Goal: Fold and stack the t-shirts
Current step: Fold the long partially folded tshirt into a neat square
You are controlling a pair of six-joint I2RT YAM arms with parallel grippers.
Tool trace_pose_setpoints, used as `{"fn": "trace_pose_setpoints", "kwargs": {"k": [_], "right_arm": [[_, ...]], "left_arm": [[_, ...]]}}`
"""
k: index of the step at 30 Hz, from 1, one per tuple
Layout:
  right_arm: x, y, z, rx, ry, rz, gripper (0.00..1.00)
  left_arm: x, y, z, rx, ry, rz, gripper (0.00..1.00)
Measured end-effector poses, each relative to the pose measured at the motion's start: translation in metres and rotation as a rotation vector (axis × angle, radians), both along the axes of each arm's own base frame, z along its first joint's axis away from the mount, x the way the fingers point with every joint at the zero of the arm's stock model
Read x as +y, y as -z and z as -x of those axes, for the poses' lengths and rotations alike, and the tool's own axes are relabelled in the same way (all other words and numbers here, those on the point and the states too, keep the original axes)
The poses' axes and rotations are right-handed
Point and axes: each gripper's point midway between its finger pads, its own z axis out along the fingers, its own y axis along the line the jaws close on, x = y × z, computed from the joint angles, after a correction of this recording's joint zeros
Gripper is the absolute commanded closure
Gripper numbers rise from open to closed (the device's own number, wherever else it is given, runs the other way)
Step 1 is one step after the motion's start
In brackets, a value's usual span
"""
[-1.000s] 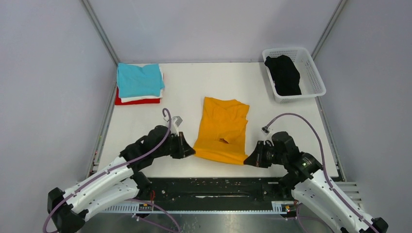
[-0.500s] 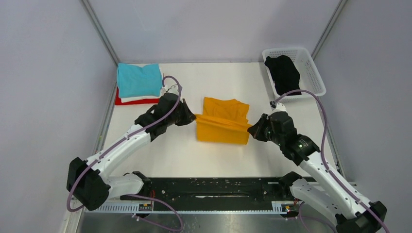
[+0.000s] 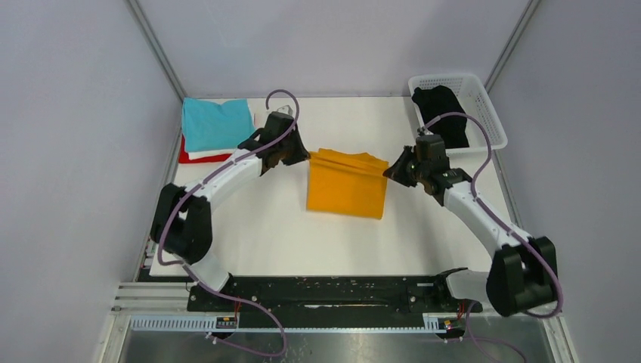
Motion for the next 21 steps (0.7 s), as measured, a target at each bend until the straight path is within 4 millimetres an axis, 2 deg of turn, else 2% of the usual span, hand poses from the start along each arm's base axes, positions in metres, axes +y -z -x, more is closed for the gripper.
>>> {"fn": "trace_pose_setpoints", "kwargs": {"k": [6, 11, 14, 21], "right_arm": [[0.002, 0.028, -0.044, 0.069, 0.024, -0.019, 1.00], [0.003, 0.061, -0.066, 0.148, 0.047, -0.017, 1.00], [0.001, 0.073, -0.077, 0.169, 0.062, -0.007, 1.00], [-0.005, 0.075, -0.083, 0.160, 0.094, 0.013, 1.00]], "left_arm": [[-0.004, 0.025, -0.047, 0.026, -0.020, -0.032, 1.00], [-0.011, 0.059, -0.080, 0.055, -0.018, -0.068, 1.00], [-0.015, 0.073, -0.095, 0.069, -0.011, -0.084, 1.00], [-0.021, 0.080, -0.101, 0.075, 0.008, -0.079, 1.00]]}}
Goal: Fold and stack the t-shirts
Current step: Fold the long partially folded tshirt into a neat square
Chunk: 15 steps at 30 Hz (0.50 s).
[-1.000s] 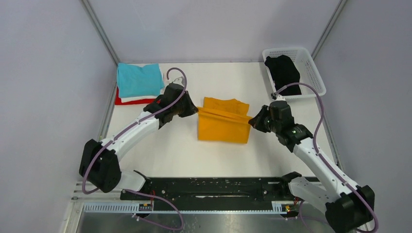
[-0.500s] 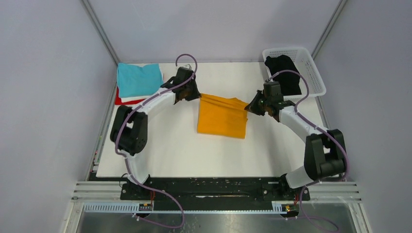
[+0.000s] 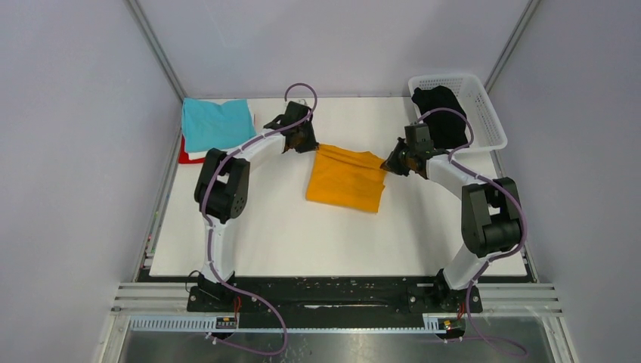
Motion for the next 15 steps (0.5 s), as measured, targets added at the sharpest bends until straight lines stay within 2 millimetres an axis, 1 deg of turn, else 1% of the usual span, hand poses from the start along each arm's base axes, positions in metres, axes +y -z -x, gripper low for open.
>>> {"fn": "trace_pose_setpoints", "kwargs": {"k": [3, 5, 7, 9, 11, 12, 15], "right_arm": [[-0.002, -0.008, 0.001, -0.023, 0.006, 0.002, 1.00], [-0.003, -0.017, 0.005, -0.046, 0.007, 0.000, 1.00], [-0.004, -0.029, 0.008, -0.075, 0.010, -0.005, 1.00], [-0.005, -0.037, 0.009, -0.096, 0.012, -0.007, 1.00], [-0.006, -0.039, 0.008, -0.101, 0.014, -0.008, 1.00], [-0.007, -0.038, 0.009, -0.098, 0.016, -0.007, 0.99], [-0.011, -0.030, 0.011, -0.077, 0.028, -0.002, 0.97]], "left_arm": [[-0.002, -0.003, 0.001, -0.012, 0.012, 0.015, 1.00], [-0.002, -0.006, 0.009, -0.011, 0.024, 0.029, 1.00], [-0.002, -0.014, 0.015, -0.016, 0.035, 0.043, 1.00], [-0.004, -0.025, 0.014, -0.039, 0.041, 0.059, 1.00], [-0.007, -0.032, 0.011, -0.053, 0.046, 0.070, 0.99], [-0.008, -0.033, 0.011, -0.054, 0.050, 0.074, 0.97], [-0.012, -0.034, 0.009, -0.047, 0.065, 0.089, 0.94]]}}
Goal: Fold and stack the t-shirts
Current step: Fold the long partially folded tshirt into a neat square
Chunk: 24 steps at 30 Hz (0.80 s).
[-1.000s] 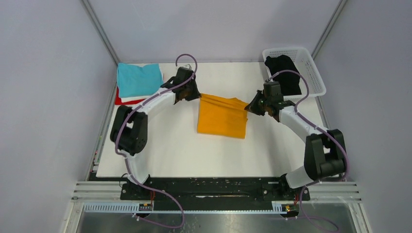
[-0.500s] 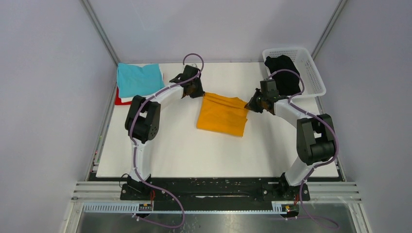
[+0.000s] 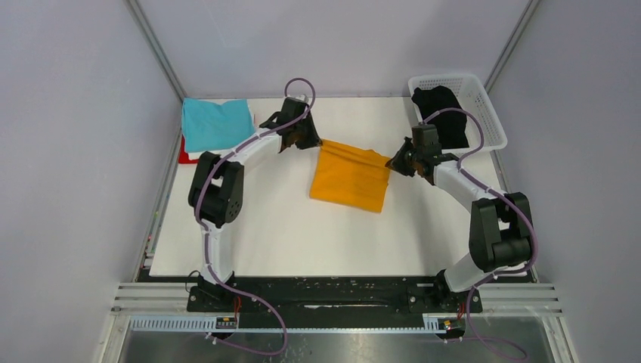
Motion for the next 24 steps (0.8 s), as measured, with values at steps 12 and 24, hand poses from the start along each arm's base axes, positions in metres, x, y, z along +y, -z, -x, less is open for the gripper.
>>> {"fn": "trace_pose_setpoints", "kwargs": {"k": [12, 24], "right_arm": [[-0.029, 0.046, -0.021, 0.115, 0.112, 0.008, 0.01], [-0.007, -0.012, 0.000, -0.087, -0.014, -0.114, 0.00]], "left_arm": [[-0.006, 0.027, -0.033, 0.034, 0.026, -0.027, 0.15], [-0.007, 0.047, 0.005, 0.101, 0.156, -0.026, 0.16]]}}
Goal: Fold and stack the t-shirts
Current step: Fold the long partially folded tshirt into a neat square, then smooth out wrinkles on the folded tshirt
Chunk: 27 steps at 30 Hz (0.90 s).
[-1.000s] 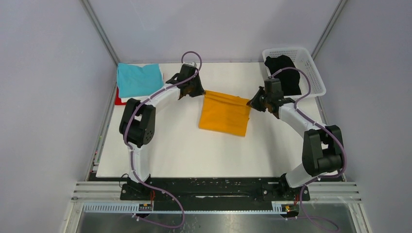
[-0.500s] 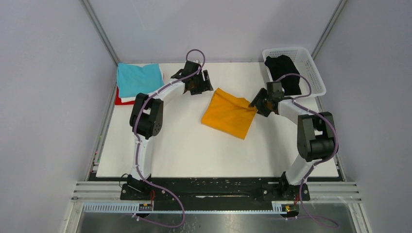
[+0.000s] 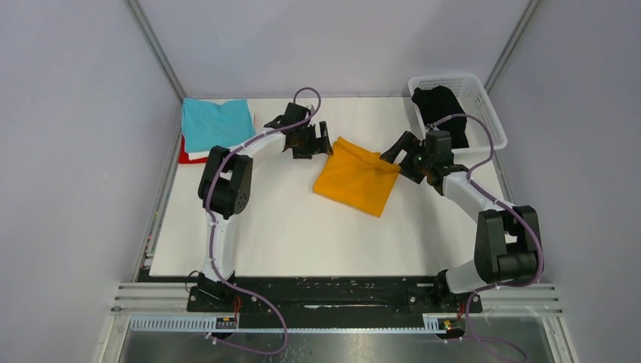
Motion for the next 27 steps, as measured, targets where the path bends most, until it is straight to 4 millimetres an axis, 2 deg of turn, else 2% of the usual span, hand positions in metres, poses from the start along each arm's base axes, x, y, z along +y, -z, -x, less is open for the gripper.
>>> {"fn": "trace_pose_setpoints", "kwargs": {"k": [4, 8, 11, 14, 18, 21, 25, 27], "right_arm": [[0.016, 0.000, 0.014, -0.001, -0.087, -0.058, 0.01], [0.040, 0.009, 0.015, 0.016, -0.176, -0.108, 0.01], [0.056, 0.020, 0.008, 0.044, -0.219, -0.119, 0.01], [0.065, 0.025, -0.013, 0.049, -0.224, -0.120, 0.00], [0.068, 0.031, -0.050, 0.036, -0.180, -0.118, 0.01], [0.064, 0.045, -0.074, 0.046, -0.116, -0.098, 0.01], [0.059, 0.069, -0.095, 0.091, -0.046, -0.075, 0.01], [0.060, 0.068, -0.103, 0.089, -0.030, -0.081, 0.01]], "left_arm": [[-0.007, 0.010, 0.015, 0.033, 0.039, -0.003, 0.22], [-0.017, 0.016, 0.027, 0.049, 0.077, -0.013, 0.35], [-0.024, 0.023, 0.033, 0.075, 0.098, -0.027, 0.41], [-0.032, 0.025, 0.033, 0.077, 0.116, -0.032, 0.50], [-0.034, 0.028, 0.032, 0.081, 0.122, -0.051, 0.54], [-0.035, 0.029, 0.033, 0.087, 0.124, -0.057, 0.59], [-0.034, 0.030, 0.034, 0.094, 0.122, -0.066, 0.63], [-0.035, 0.031, 0.036, 0.097, 0.125, -0.070, 0.66]]}}
